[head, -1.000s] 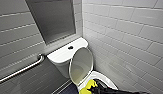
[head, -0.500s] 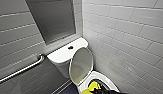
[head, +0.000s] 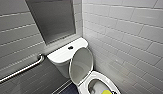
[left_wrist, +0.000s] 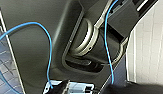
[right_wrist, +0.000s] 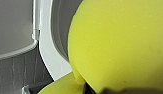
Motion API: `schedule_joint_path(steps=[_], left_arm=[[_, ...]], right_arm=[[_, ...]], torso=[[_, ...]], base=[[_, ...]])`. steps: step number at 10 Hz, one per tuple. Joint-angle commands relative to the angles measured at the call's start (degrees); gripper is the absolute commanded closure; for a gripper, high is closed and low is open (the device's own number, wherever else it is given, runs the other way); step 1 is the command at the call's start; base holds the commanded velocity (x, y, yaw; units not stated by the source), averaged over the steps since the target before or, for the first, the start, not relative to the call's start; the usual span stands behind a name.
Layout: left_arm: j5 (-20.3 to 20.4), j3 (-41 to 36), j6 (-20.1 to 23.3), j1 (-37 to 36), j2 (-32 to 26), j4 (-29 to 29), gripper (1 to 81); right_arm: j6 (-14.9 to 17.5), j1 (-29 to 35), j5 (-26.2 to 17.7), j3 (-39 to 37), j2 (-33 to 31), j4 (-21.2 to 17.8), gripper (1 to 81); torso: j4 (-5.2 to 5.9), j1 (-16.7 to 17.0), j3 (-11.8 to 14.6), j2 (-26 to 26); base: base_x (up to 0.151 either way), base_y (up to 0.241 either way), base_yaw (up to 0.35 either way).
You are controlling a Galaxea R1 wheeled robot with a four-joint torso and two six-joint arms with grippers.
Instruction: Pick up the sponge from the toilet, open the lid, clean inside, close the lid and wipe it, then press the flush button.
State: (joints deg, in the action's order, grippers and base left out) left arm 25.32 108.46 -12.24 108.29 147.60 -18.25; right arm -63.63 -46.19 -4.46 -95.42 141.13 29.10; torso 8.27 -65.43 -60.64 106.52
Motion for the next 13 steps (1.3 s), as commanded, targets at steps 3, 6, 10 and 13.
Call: schedule_joint_path(steps=[3, 6, 10, 13], left_arm=[[-3.8, -1.0, 1.6, 2.5, -0.9, -1.6, 1.0], [-3.8, -0.9, 2.5, 2.1, -0.6, -1.7, 1.0], [-3.8, -0.1, 2.7, 1.7, 0.4, -1.8, 1.0], [-3.9, 0.6, 2.7, 1.5, 1.1, -1.7, 1.0]], right_arm=[[0.2, -3.3, -0.5, 10.9, -14.8, 2.1, 81.1], [0.2, -6.4, 3.5, 13.8, -22.5, 2.0, 81.1], [0.1, 1.7, 8.4, 23.3, -26.9, 1.7, 81.1], [-0.1, 12.7, 2.8, 25.4, -21.4, 1.5, 81.1]], torso=[[0.0, 0.0, 0.0, 0.0], [0.02, 0.0, 0.0, 0.0], [0.02, 0.0, 0.0, 0.0], [0.02, 0.0, 0.0, 0.0]], base=[[0.0, 0.0, 0.0], [0.0, 0.0, 0.0], [0.0, 0.0, 0.0], [0.0, 0.0, 0.0]])
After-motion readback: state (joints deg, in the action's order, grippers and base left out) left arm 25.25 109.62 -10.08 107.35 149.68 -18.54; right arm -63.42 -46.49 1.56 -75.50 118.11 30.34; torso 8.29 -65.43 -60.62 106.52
